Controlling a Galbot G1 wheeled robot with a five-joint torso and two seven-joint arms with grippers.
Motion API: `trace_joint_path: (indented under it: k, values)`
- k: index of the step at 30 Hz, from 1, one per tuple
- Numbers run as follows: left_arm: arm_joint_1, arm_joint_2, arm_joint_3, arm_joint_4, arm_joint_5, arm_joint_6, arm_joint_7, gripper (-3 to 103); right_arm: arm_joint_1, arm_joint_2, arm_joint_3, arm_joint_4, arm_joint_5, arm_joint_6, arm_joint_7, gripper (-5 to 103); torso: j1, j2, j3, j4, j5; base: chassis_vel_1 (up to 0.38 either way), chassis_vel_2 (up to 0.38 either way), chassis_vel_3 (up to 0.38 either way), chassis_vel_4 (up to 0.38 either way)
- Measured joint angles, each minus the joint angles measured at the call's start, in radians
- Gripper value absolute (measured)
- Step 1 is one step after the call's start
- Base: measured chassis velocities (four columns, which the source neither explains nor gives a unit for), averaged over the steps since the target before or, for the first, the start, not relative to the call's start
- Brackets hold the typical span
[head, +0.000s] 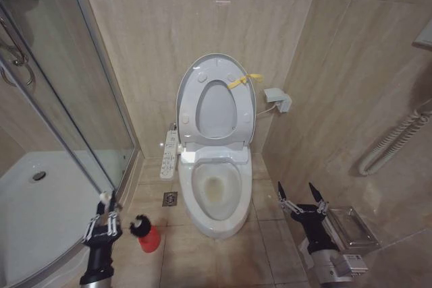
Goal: Open the toilet lid, clean the toilet bowl with a toilet brush, close the toilet lid, and flush.
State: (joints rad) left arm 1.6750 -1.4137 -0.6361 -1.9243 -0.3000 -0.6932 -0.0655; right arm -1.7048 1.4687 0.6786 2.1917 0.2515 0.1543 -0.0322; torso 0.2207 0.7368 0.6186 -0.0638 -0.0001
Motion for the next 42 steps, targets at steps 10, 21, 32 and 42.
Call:
trace_joint_path:
  k: [10, 21, 32, 42]
  values:
    - [-0.161, 0.055, -0.011, 0.316, -0.09, -0.103, 0.135, 22, 0.0, 0.0, 0.0, 0.0, 0.0, 0.0, 0.0, 100, 0.0, 0.0, 0.0, -0.0002, -0.0001, 0.0, 0.0, 0.0, 0.0]
    - [-0.358, 0.098, 0.039, 0.609, -0.214, -0.124, 0.366, 22, 0.0, 0.0, 0.0, 0.0, 0.0, 0.0, 0.0, 100, 0.0, 0.0, 0.0, -0.0002, 0.0, 0.0, 0.0, 0.0, 0.0]
    - [-0.435, 0.113, 0.052, 0.785, -0.198, -0.09, 0.4, 22, 0.0, 0.0, 0.0, 0.0, 0.0, 0.0, 0.0, 100, 0.0, 0.0, 0.0, 0.0001, 0.0, 0.0, 0.0, 0.0, 0.0]
    - [-0.502, 0.144, 0.068, 0.922, -0.268, -0.123, 0.507, 22, 0.0, 0.0, 0.0, 0.0, 0.0, 0.0, 0.0, 100, 0.0, 0.0, 0.0, 0.0, 0.0, 0.0, 0.0, 0.0, 0.0]
